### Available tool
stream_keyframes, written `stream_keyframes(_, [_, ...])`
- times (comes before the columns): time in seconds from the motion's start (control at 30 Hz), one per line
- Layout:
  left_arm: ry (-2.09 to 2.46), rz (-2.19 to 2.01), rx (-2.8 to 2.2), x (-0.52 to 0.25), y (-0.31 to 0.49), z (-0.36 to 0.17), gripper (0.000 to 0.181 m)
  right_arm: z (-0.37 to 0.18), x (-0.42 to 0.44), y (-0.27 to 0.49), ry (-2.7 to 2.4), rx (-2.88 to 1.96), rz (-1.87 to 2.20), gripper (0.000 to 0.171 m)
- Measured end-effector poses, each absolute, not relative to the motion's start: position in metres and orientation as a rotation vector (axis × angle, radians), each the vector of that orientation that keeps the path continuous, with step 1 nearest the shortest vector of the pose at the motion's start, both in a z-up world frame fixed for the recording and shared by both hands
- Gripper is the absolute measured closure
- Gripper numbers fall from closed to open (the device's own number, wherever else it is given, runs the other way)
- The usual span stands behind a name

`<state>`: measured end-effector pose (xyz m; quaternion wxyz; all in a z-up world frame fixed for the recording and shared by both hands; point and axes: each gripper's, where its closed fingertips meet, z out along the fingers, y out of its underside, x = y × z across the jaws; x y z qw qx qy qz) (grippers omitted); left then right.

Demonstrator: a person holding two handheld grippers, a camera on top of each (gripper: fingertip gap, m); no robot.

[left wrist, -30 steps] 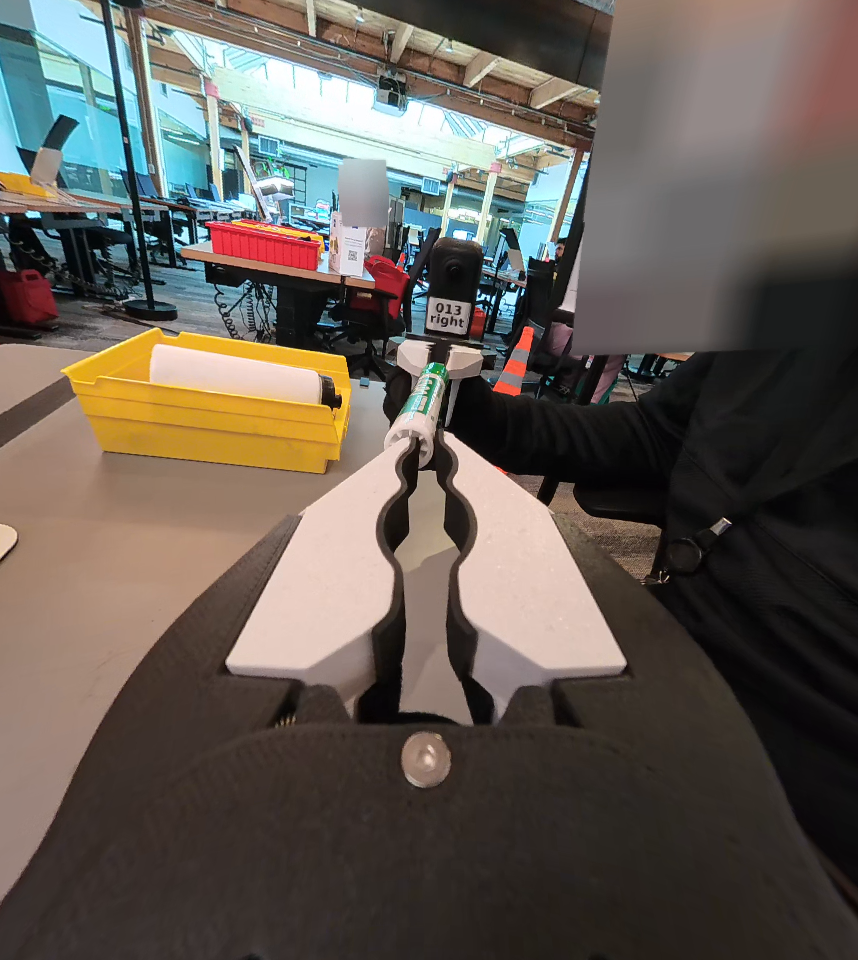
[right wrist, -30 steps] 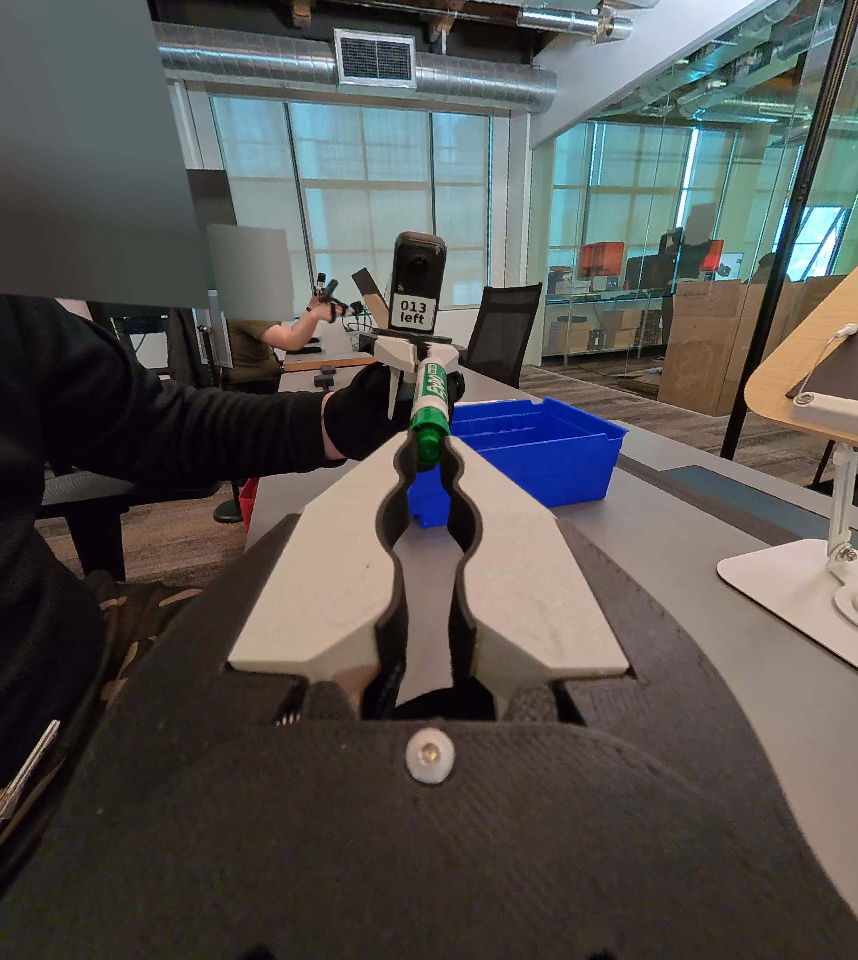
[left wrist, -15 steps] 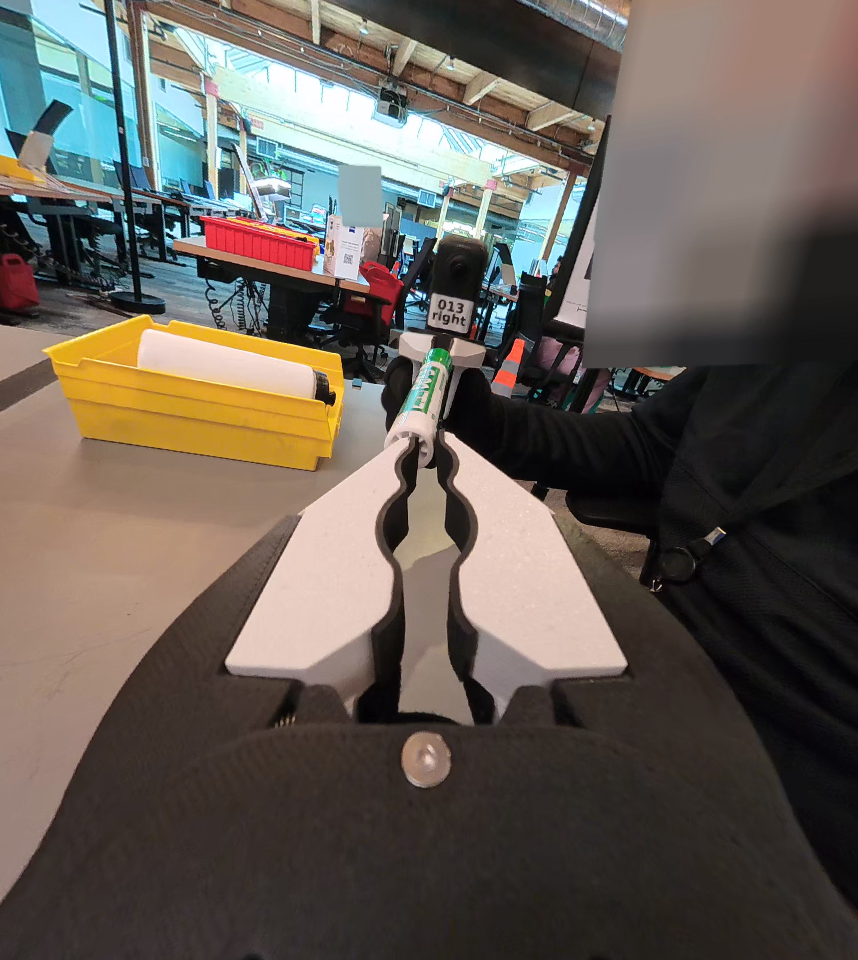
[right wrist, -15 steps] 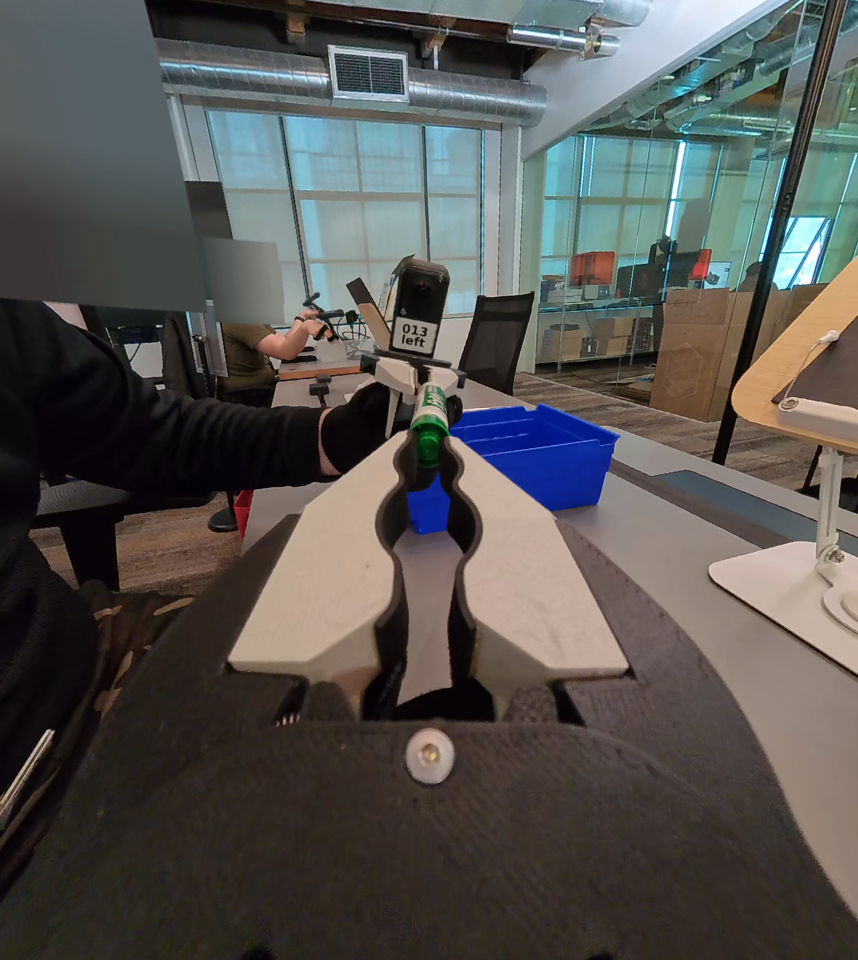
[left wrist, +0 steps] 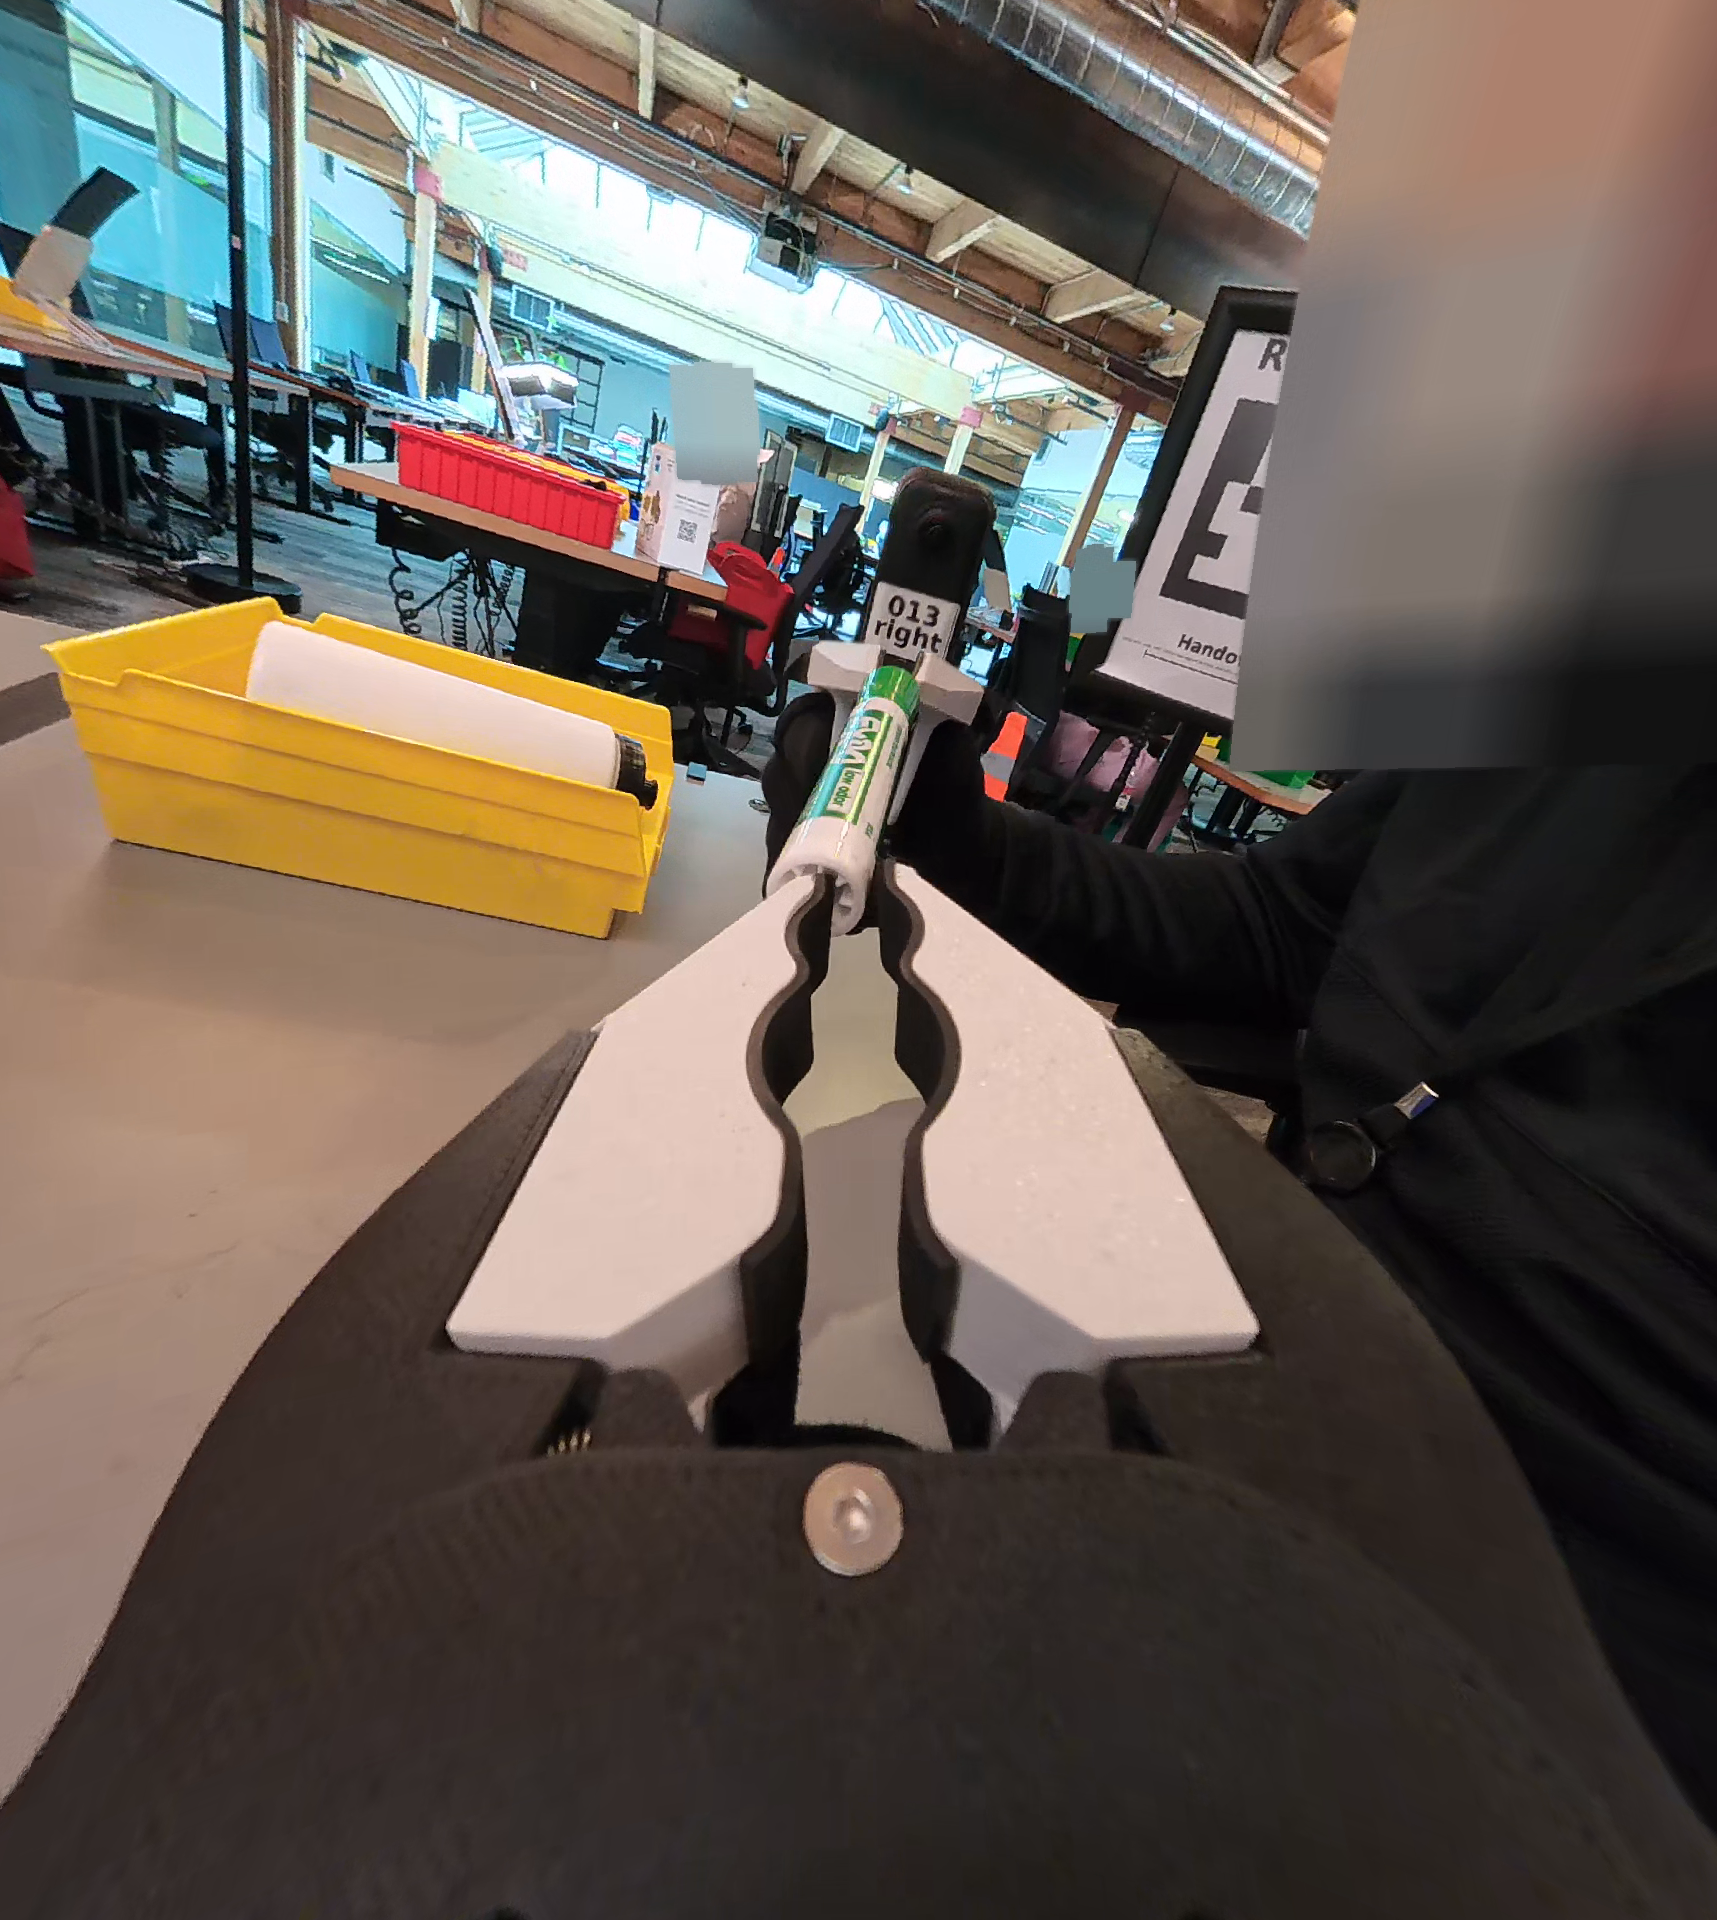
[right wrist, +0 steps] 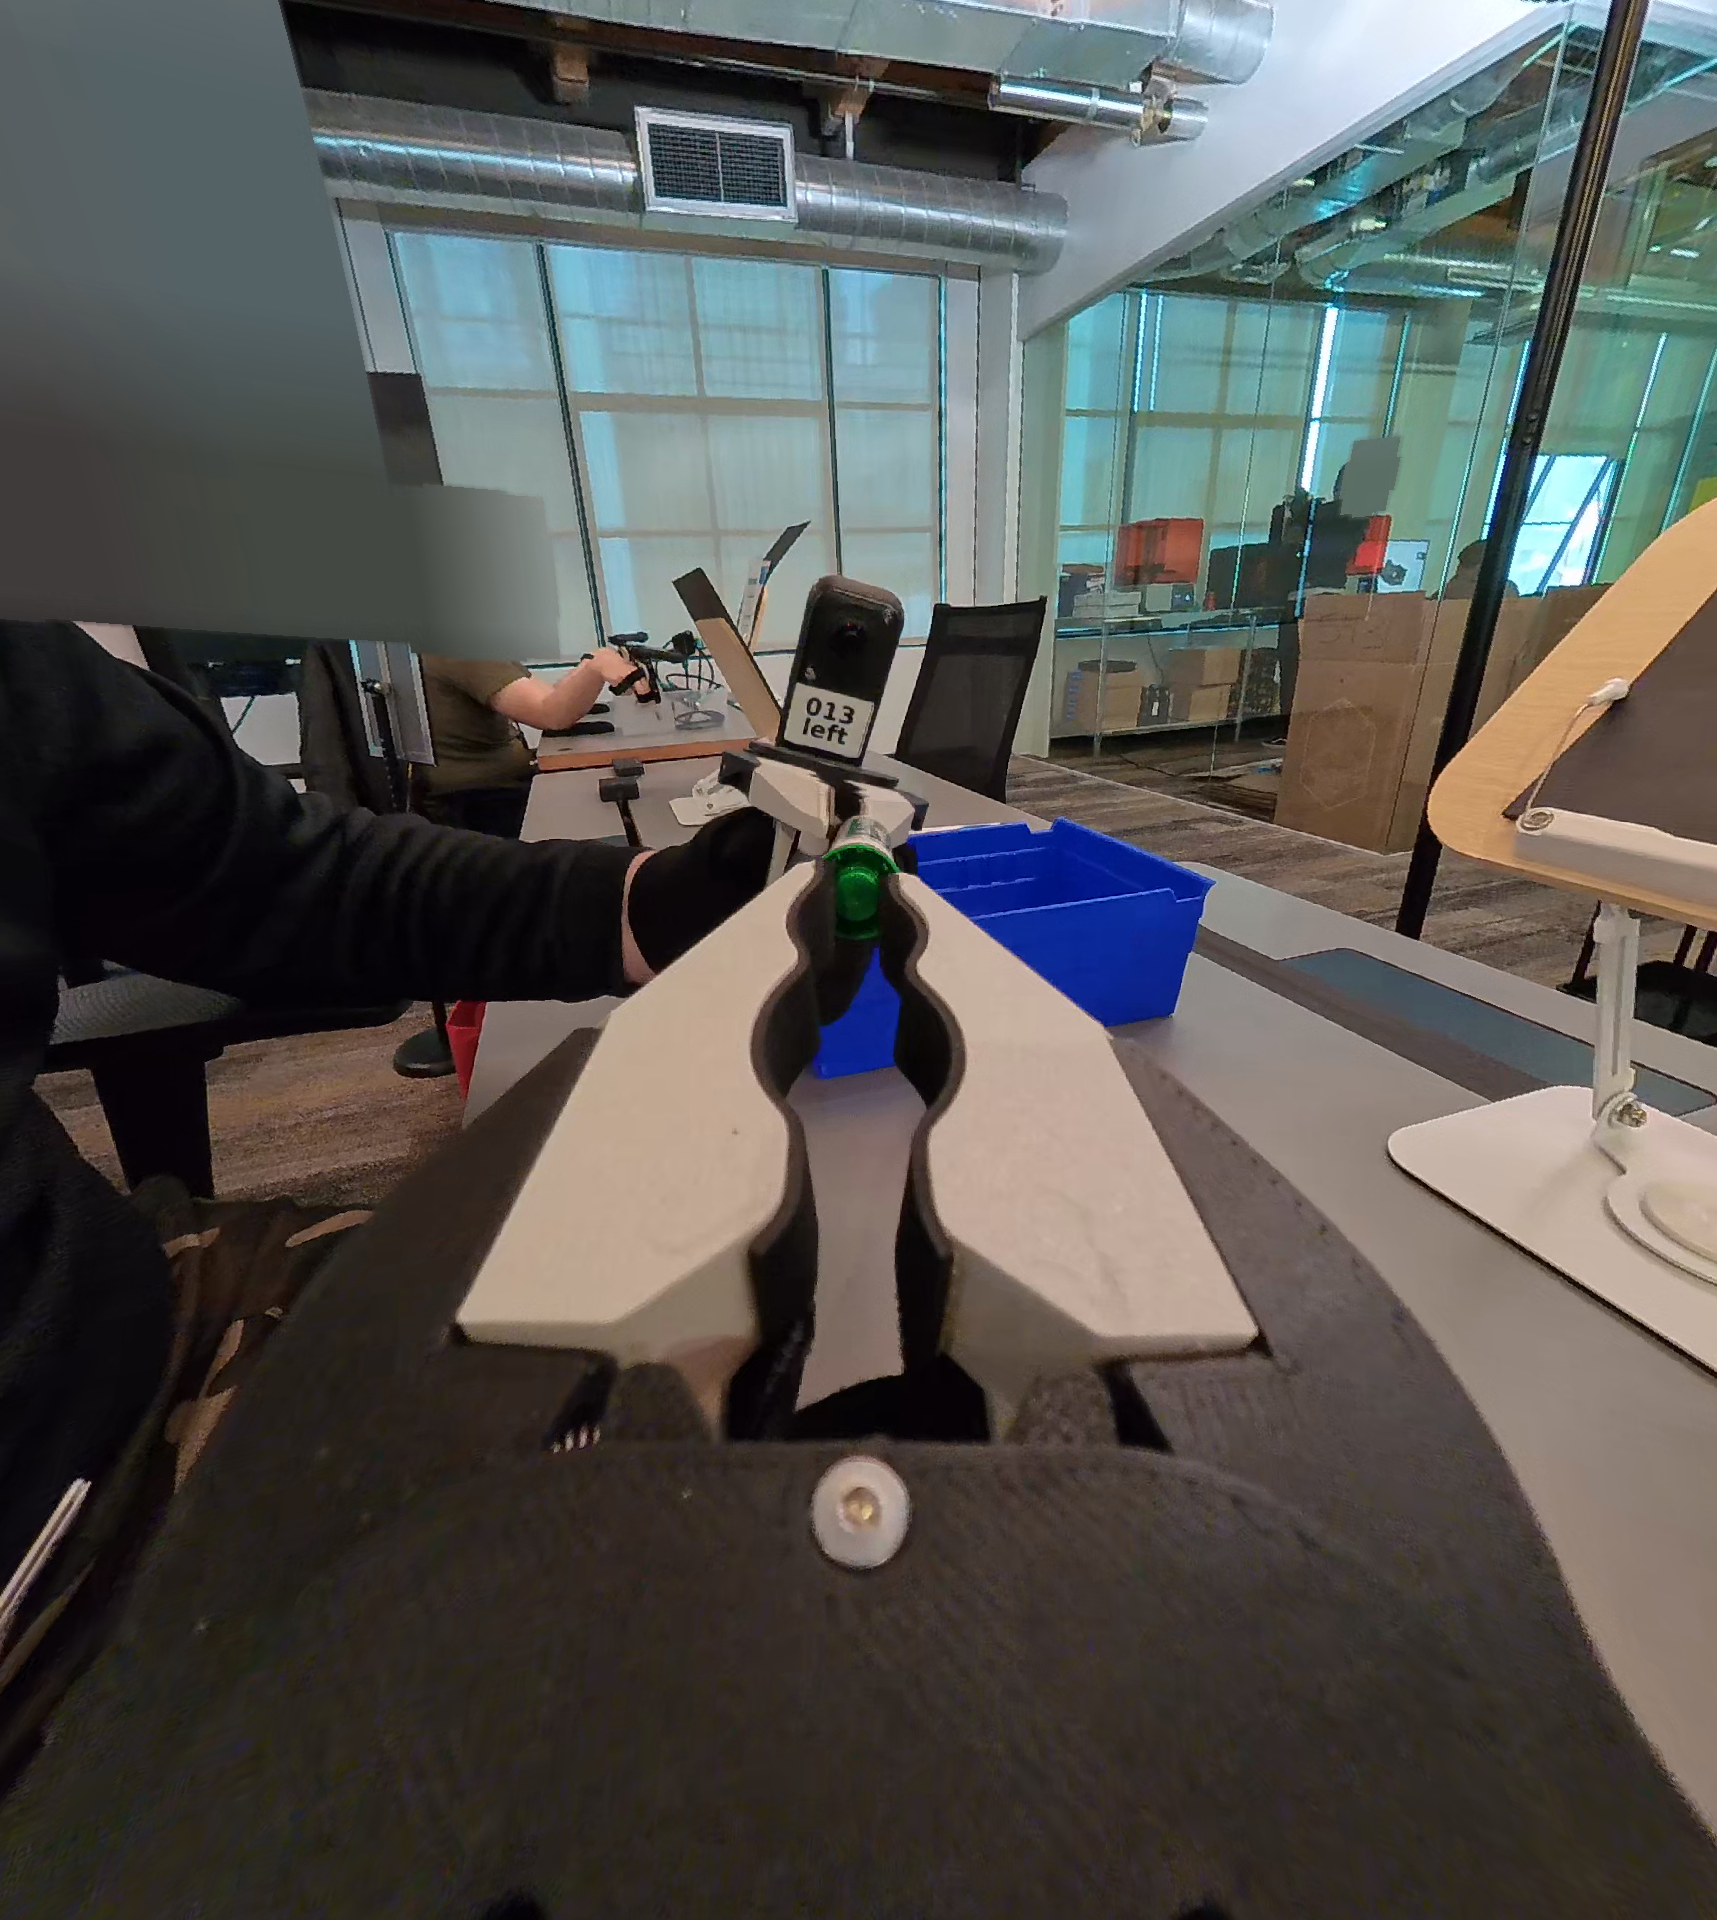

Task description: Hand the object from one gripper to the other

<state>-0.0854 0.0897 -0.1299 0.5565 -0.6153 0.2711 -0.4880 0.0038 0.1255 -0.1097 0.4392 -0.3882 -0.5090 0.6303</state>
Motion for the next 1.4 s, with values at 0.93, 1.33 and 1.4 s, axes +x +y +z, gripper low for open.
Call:
stream_keyframes(0.93, [0.903,-0.576,-1.743,-0.058,0.111,-0.172,0.136,-0.129,0.000,0.145,-1.281,-1.061,1.450,0.166])
stream_keyframes(1.33, [1.052,-0.157,-1.743,-0.009,0.135,-0.165,0.136,-0.138,-0.007,0.135,-1.347,-1.066,1.397,0.166])
stream_keyframes(1.4, [1.063,-0.137,-1.734,-0.004,0.137,-0.164,0.139,-0.139,-0.008,0.135,-1.353,-1.065,1.391,0.166])
